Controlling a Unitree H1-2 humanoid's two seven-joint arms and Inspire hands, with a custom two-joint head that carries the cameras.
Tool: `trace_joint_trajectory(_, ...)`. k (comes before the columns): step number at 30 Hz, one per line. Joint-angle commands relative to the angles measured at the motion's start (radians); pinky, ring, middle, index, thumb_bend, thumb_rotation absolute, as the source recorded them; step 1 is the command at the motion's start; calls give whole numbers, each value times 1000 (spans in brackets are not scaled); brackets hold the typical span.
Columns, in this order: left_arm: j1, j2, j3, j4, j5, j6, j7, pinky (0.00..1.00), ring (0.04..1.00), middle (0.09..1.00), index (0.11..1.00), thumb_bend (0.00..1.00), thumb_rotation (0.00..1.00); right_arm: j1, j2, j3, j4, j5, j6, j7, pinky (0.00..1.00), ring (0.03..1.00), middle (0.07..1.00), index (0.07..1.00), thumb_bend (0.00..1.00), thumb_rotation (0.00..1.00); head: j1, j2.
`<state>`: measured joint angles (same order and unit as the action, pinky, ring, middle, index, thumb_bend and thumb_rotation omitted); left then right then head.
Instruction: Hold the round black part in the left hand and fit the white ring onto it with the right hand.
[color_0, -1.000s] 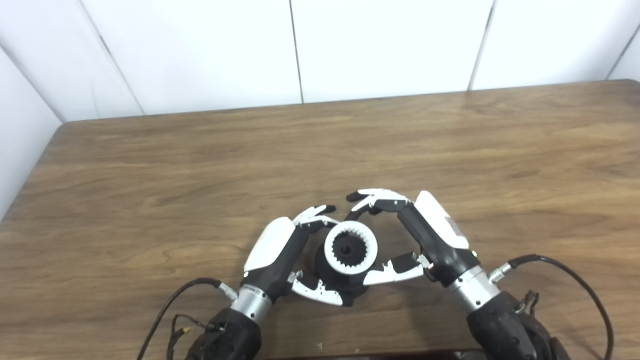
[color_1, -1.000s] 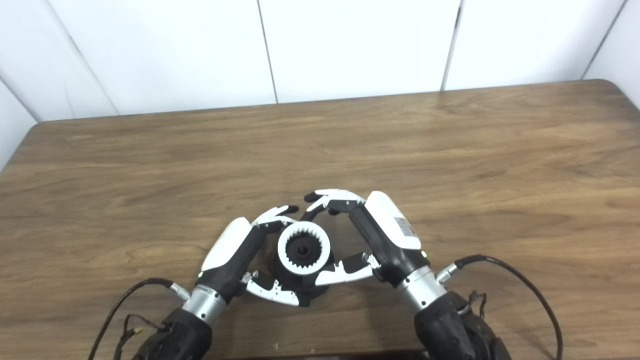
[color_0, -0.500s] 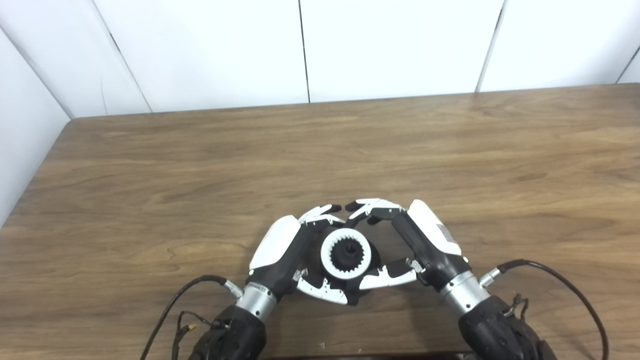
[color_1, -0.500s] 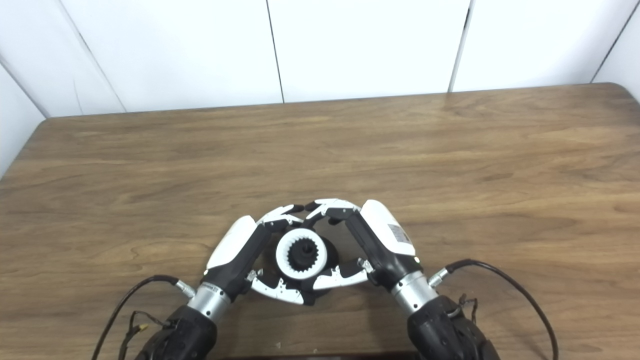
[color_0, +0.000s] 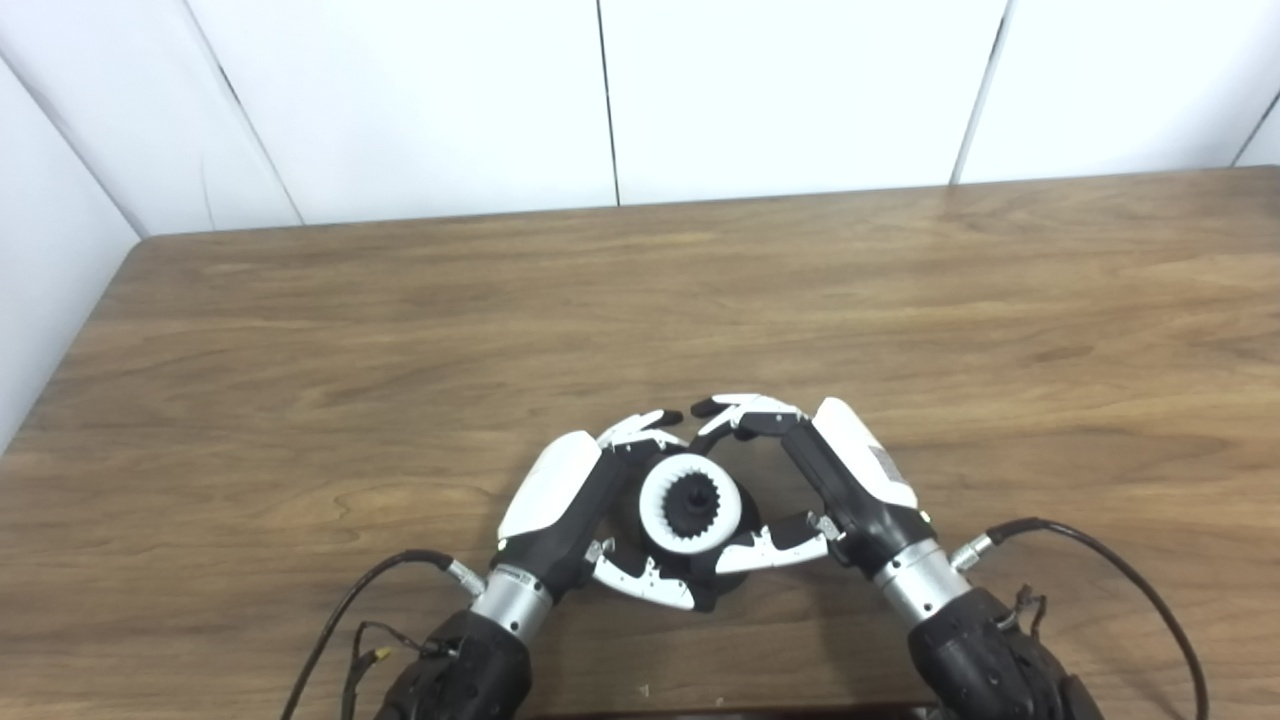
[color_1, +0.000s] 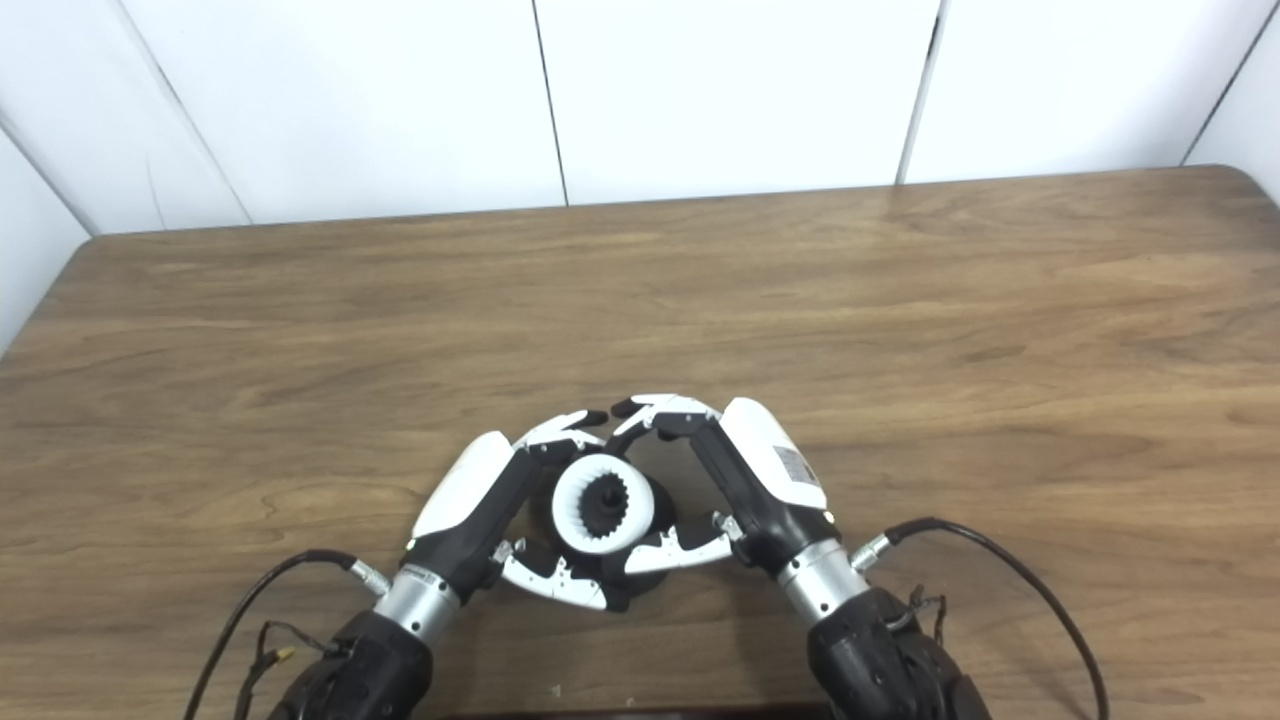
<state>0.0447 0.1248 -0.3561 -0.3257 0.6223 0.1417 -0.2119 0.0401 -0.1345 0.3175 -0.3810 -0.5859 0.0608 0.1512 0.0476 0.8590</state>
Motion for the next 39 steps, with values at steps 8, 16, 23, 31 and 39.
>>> trace_joint_trajectory(8,-15,11,9,-35,-22,3,-27,795,935,907,575,928,191,-21,2,-27,-38,-16,-6,-15,711,808,776,482,518,142,-10,8)
trace_joint_trajectory(16,-16,11,14,-41,-23,10,-35,794,935,910,576,927,190,-7,1,-38,-34,-27,7,-14,720,807,774,482,519,142,-11,13)
trace_joint_trajectory(23,-19,15,19,-44,-25,11,-40,789,935,910,574,928,180,6,2,-40,7,-37,19,-12,741,813,780,482,519,140,-14,19)
trace_joint_trajectory(31,-21,16,21,-51,-26,18,-48,789,934,910,574,929,186,0,-5,-33,12,-66,46,4,728,810,785,483,518,142,-16,24)
trace_joint_trajectory(39,-22,17,24,-53,-30,18,-51,788,932,909,572,929,187,-13,-25,-17,-22,-97,102,75,724,836,851,664,759,331,-18,26)
